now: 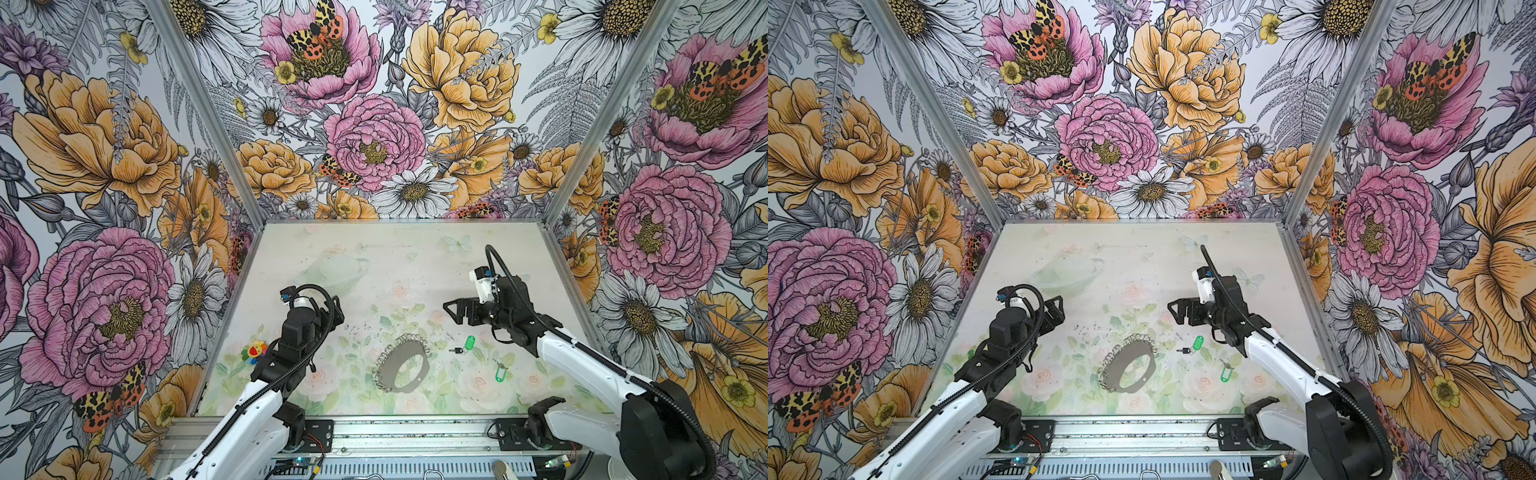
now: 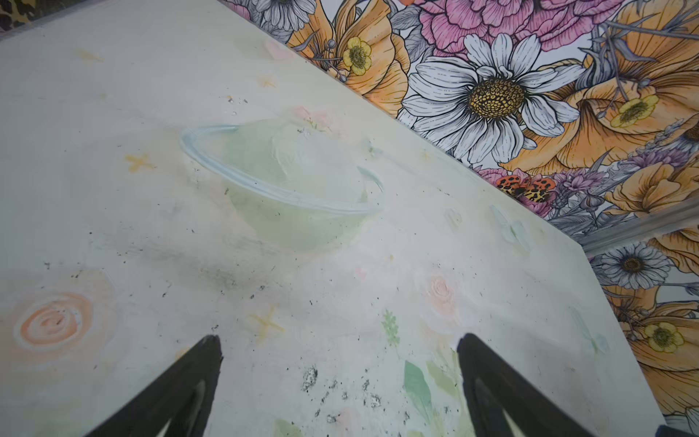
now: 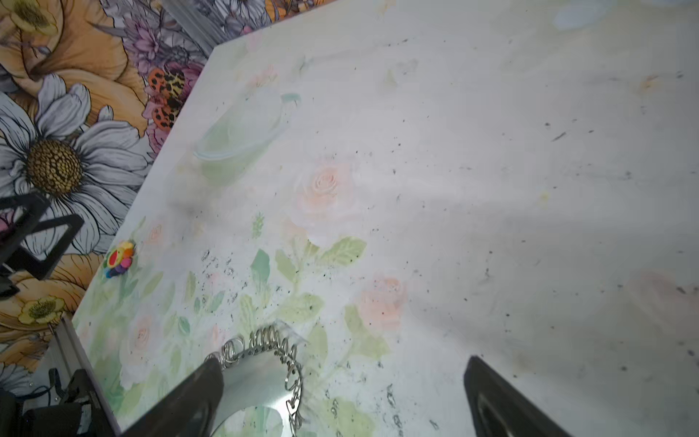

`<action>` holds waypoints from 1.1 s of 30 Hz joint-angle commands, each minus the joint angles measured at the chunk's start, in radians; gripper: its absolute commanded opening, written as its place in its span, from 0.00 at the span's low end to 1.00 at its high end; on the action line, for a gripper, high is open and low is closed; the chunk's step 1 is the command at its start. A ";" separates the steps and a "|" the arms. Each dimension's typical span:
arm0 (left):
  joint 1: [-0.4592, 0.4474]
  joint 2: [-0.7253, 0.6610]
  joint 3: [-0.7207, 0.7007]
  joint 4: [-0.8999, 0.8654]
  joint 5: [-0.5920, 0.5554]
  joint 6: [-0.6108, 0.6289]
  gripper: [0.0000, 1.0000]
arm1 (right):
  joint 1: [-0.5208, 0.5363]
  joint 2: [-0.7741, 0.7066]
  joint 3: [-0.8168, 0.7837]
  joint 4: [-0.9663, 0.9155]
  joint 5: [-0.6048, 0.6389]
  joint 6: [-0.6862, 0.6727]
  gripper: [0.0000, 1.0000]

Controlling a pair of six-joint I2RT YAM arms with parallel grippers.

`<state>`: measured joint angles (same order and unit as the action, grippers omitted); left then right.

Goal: Attach keys to a key ring
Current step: Move the keyring to the center of the table.

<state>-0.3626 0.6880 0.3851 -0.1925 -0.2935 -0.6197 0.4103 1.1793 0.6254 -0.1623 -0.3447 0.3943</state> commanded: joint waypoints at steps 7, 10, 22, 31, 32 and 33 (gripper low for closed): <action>0.035 -0.043 0.009 -0.025 -0.142 -0.013 0.99 | 0.336 0.196 0.129 -0.175 0.270 -0.079 0.99; 0.064 -0.053 0.007 -0.031 -0.139 -0.019 0.99 | 0.427 0.271 0.175 -0.198 0.329 -0.104 0.99; 0.168 -0.130 -0.026 -0.071 -0.094 -0.031 0.99 | 0.598 0.485 0.325 -0.279 0.484 -0.179 0.99; 0.209 -0.170 -0.047 -0.084 -0.069 -0.034 0.99 | 0.661 0.573 0.375 -0.312 0.564 -0.190 1.00; 0.212 -0.171 -0.049 -0.084 -0.066 -0.035 0.99 | 0.660 0.579 0.381 -0.313 0.571 -0.187 1.00; 0.216 -0.172 -0.050 -0.082 -0.064 -0.037 0.99 | 0.661 0.586 0.387 -0.313 0.586 -0.185 1.00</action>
<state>-0.1593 0.5270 0.3500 -0.2661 -0.3843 -0.6445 1.0645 1.7351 0.9897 -0.4530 0.1780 0.2153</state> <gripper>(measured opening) 0.986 0.995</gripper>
